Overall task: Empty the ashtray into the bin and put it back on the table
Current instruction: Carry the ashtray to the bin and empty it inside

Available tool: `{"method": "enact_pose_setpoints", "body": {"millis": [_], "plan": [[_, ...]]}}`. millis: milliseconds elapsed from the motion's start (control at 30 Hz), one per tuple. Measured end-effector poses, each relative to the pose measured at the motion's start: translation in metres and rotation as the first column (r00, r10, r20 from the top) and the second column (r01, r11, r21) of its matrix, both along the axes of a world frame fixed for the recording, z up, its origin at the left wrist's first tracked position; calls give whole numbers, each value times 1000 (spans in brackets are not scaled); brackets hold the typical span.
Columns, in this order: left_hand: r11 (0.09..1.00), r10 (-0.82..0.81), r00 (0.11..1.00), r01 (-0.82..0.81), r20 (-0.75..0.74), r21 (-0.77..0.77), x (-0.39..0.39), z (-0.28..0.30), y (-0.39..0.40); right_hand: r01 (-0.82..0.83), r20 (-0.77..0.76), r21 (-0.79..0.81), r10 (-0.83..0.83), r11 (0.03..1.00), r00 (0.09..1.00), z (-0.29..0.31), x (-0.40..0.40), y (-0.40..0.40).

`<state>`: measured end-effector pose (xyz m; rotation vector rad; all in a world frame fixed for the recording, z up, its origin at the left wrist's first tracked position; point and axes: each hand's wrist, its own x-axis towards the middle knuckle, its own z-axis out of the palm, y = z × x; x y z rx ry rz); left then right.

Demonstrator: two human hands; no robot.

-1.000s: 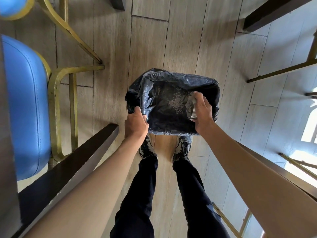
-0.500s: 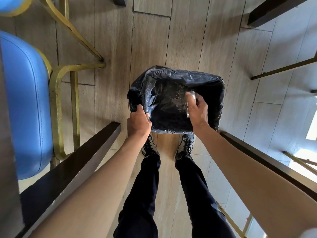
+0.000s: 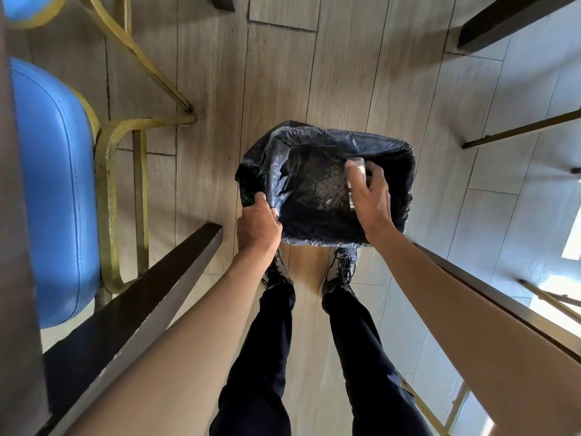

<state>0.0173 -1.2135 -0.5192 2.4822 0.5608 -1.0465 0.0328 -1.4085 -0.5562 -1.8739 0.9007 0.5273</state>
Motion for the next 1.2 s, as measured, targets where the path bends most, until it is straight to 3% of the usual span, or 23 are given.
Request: {"method": "enact_pose_setpoints", "body": {"millis": [100, 300, 433, 600, 733, 833, 967, 1100, 1200], "plan": [[1000, 0, 1000, 0, -6, 6, 0, 0, 0, -147, -31, -30, 146, 989, 989, -2, -9, 7], [1000, -2, 1000, 3, -16, 16, 1, -1, 1, -42, -108, -84, 32, 996, 994, -9, -21, 0], [1000, 6, 999, -5, -44, 14, 4, 0, -1, -179, -251, -62, 158, 982, 955, -12, -33, 0], [1000, 8, 999, -7, -37, 7, 2, -2, 1, -179, -167, -125, 158, 976, 973, -6, -26, 2], [1000, 23, 999, -23, -25, 0, 2, -4, 1, -303, -252, -93, 272, 948, 929, -9, -26, 2], [1000, 28, 999, -28, -24, 1, 2, -5, 1, -265, -195, -152, 234, 952, 953, -7, -24, 3], [1000, 20, 1000, -20, -22, 1, 2, -5, 1, -293, -260, -160, 246, 943, 934, -5, -29, 1], [1000, 18, 1000, -18, -20, 7, 2, -6, 2, -275, -186, -204, 238, 940, 953, -3, -33, -1], [1000, 13, 1000, -13, -21, 8, 2, -6, 1, -288, -230, -180, 244, 941, 942, -3, -35, -2]]}}
